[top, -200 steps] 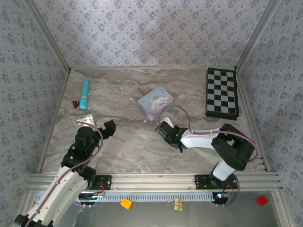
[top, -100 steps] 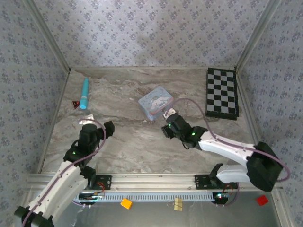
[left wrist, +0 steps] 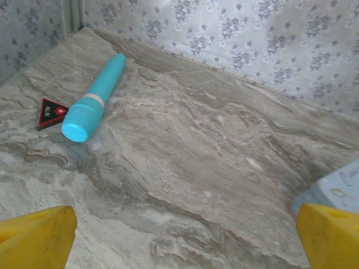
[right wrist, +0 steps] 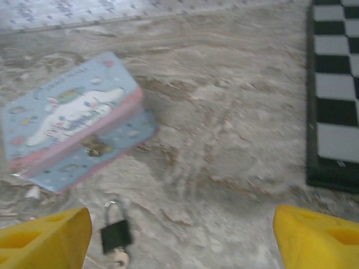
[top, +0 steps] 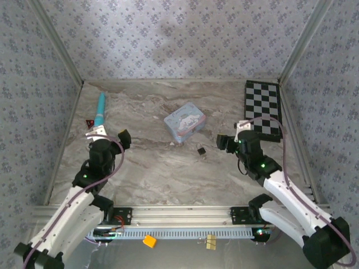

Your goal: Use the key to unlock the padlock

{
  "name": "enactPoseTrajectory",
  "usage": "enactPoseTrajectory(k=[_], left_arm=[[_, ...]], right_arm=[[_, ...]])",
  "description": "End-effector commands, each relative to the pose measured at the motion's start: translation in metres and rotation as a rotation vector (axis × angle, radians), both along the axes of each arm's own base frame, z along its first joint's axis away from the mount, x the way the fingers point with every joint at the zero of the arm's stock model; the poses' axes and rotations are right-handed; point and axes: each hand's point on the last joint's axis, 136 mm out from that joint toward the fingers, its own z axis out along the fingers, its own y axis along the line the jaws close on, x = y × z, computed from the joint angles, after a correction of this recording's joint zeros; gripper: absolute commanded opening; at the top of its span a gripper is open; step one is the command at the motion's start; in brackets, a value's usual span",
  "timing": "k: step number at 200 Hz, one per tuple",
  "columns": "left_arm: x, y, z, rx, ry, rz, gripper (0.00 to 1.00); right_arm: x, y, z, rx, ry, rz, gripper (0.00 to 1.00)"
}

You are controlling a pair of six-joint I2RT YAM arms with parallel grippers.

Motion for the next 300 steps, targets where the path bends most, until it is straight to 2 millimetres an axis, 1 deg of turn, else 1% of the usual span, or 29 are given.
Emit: enactPoseTrajectory(k=[1, 11, 15, 19, 29, 38, 45, 53, 70, 80, 99, 109, 132, 145, 151, 161, 184, 200, 213, 225, 234, 245, 255, 266, 300], left_arm=[[0.017, 0.009, 0.011, 0.039, -0.148, 0.065, 1.0], [0.023, 0.016, 0.008, 0.065, -0.191, 0.115, 1.0], [0.026, 0.019, 0.007, 0.086, -0.197, 0.136, 1.0], [0.03, 0.018, 0.004, 0.124, -0.194, 0.123, 1.0], [0.039, 0.013, -0.007, 0.25, -0.126, 0.074, 1.0], [0.046, 0.011, -0.013, 0.301, -0.067, 0.064, 1.0], [0.048, 0.013, -0.016, 0.318, -0.054, 0.073, 1.0], [0.048, 0.015, -0.015, 0.321, -0.076, 0.09, 1.0], [0.049, 0.014, -0.013, 0.405, -0.098, 0.044, 1.0], [0.051, 0.021, -0.018, 0.469, -0.042, 0.048, 1.0], [0.055, 0.043, -0.036, 0.585, 0.09, 0.103, 1.0], [0.057, 0.046, -0.046, 0.609, 0.106, 0.108, 1.0], [0.062, 0.052, -0.069, 0.56, 0.105, 0.109, 1.0], [0.067, 0.051, -0.069, 0.561, 0.092, 0.097, 1.0], [0.069, 0.048, -0.068, 0.542, 0.064, 0.076, 1.0], [0.073, 0.049, -0.065, 0.501, 0.015, 0.076, 1.0], [0.081, 0.052, -0.065, 0.447, -0.023, 0.054, 1.0], [0.086, 0.051, -0.067, 0.417, -0.042, 0.026, 1.0], [0.089, 0.052, -0.077, 0.389, -0.073, 0.019, 1.0], [0.093, 0.055, -0.091, 0.389, -0.057, 0.032, 1.0], [0.1, 0.051, -0.093, 0.399, -0.048, 0.008, 1.0], [0.105, 0.048, -0.102, 0.372, 0.034, -0.044, 1.0], [0.113, 0.053, -0.101, 0.343, 0.041, -0.04, 1.0], [0.115, 0.06, -0.106, 0.297, 0.077, -0.042, 1.0], [0.116, 0.062, -0.104, 0.284, 0.068, -0.049, 1.0]], right_arm=[[0.0, -0.022, -0.008, 0.046, -0.077, -0.106, 0.85], [-0.001, -0.03, -0.01, 0.039, -0.11, -0.133, 0.86], [-0.001, -0.032, -0.012, 0.037, -0.121, -0.132, 0.86], [-0.002, -0.03, -0.013, 0.031, -0.136, -0.117, 0.86], [-0.003, -0.027, -0.015, -0.019, -0.182, -0.059, 0.86], [-0.005, -0.026, -0.015, -0.036, -0.202, -0.04, 0.87], [-0.006, -0.028, -0.016, -0.037, -0.203, -0.046, 0.88], [-0.005, -0.03, -0.014, -0.032, -0.21, -0.053, 0.88], [-0.004, -0.034, -0.013, -0.029, -0.215, -0.066, 0.88], [-0.004, -0.037, -0.013, -0.027, -0.216, -0.071, 0.88], [-0.002, -0.043, -0.011, -0.026, -0.229, -0.098, 0.88], [-0.001, -0.048, -0.01, -0.028, -0.235, -0.121, 0.88], [0.0, -0.061, -0.009, -0.074, -0.227, -0.172, 0.88], [0.0, -0.07, -0.01, -0.095, -0.217, -0.212, 0.87], [0.0, -0.076, -0.01, -0.096, -0.211, -0.236, 0.88], [0.0, -0.08, -0.011, -0.086, -0.206, -0.255, 0.87], [0.002, -0.085, -0.01, -0.084, -0.218, -0.268, 0.87], [0.002, -0.088, -0.008, -0.101, -0.223, -0.274, 0.87], [0.002, -0.089, -0.009, -0.106, -0.222, -0.277, 0.86], [0.002, -0.088, -0.008, -0.104, -0.224, -0.269, 0.86], [0.002, -0.088, -0.008, -0.105, -0.225, -0.268, 0.86], [0.002, -0.088, -0.008, -0.107, -0.224, -0.267, 0.86], [0.002, -0.089, -0.007, -0.109, -0.228, -0.271, 0.86], [0.002, -0.089, -0.007, -0.115, -0.231, -0.268, 0.86], [0.007, -0.094, -0.006, -0.147, -0.214, -0.294, 0.86]])
